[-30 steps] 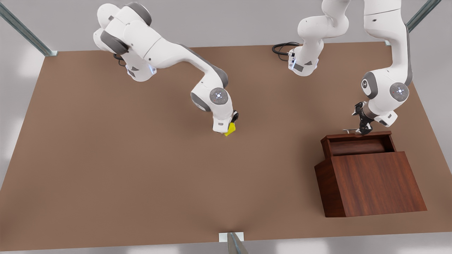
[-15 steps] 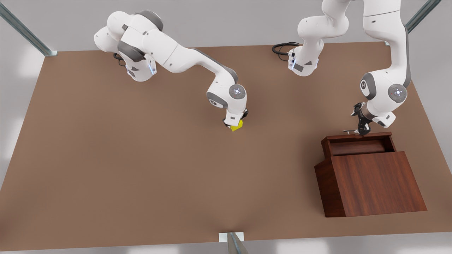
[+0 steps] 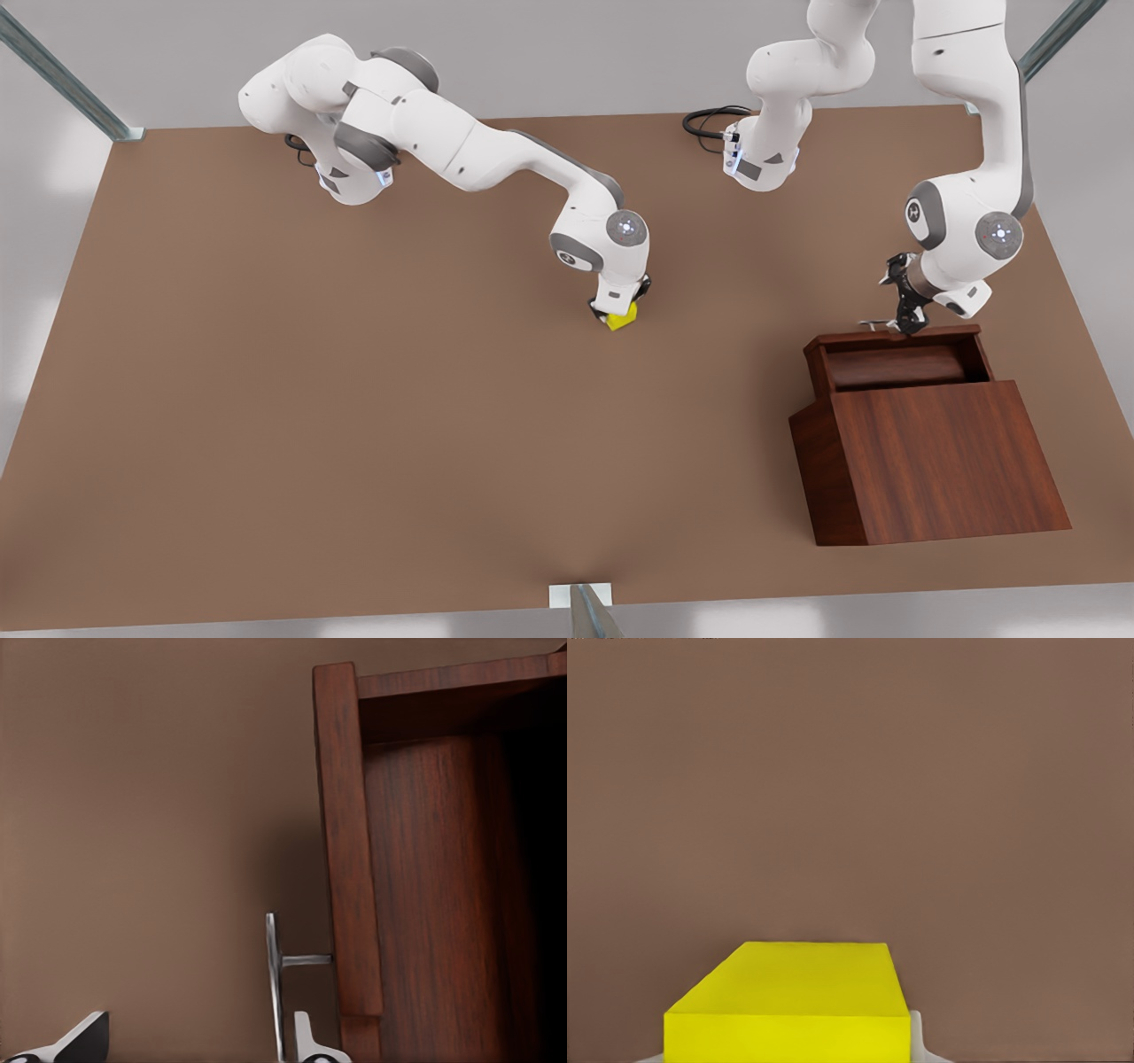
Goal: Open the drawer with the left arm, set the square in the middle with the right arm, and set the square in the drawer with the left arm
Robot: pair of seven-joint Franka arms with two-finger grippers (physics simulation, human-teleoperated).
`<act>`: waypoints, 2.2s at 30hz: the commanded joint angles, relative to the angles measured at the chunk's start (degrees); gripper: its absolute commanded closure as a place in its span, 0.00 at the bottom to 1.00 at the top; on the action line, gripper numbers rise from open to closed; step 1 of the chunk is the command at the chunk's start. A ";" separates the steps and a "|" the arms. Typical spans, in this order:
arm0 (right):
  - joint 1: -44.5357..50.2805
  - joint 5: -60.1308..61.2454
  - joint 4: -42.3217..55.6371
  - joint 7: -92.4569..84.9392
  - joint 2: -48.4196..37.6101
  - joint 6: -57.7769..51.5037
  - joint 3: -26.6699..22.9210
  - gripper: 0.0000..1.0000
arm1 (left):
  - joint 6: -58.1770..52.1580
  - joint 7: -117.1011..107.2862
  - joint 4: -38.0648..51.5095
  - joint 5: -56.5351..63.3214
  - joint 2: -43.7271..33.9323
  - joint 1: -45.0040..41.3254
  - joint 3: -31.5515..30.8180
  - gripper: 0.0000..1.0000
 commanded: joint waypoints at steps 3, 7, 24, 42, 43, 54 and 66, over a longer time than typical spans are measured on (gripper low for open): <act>-0.09 -0.16 -0.08 0.34 0.26 -0.07 0.00 0.00 | -0.51 -0.32 0.05 0.01 -0.10 -0.38 -0.17 0.00; -0.17 0.63 0.01 1.05 0.09 -0.33 0.00 0.00 | -2.45 -0.50 0.23 0.01 -1.76 -0.47 -0.52 0.00; -43.42 19.79 -25.49 -39.38 -50.45 -22.83 -19.59 0.00 | -42.79 -8.65 57.27 -6.15 20.55 -19.70 -21.44 0.00; -45.17 17.77 -1.75 -38.06 -36.56 -35.40 -19.60 0.00 | 0.63 -66.94 22.20 -4.03 21.79 -35.89 -21.08 0.00; -45.26 17.86 -1.75 -38.06 -36.56 -35.40 -19.68 0.00 | 0.72 -67.03 22.20 -4.30 22.32 -35.97 -21.08 0.00; -45.00 16.63 -2.45 -38.15 -36.56 -32.85 -19.60 0.00 | 4.94 -67.64 20.27 -4.39 25.66 -36.68 -20.82 0.00; -45.44 16.98 -2.63 -38.68 -36.56 -32.85 -19.60 0.00 | 9.42 -67.56 20.27 -3.95 30.14 -37.03 -20.73 0.00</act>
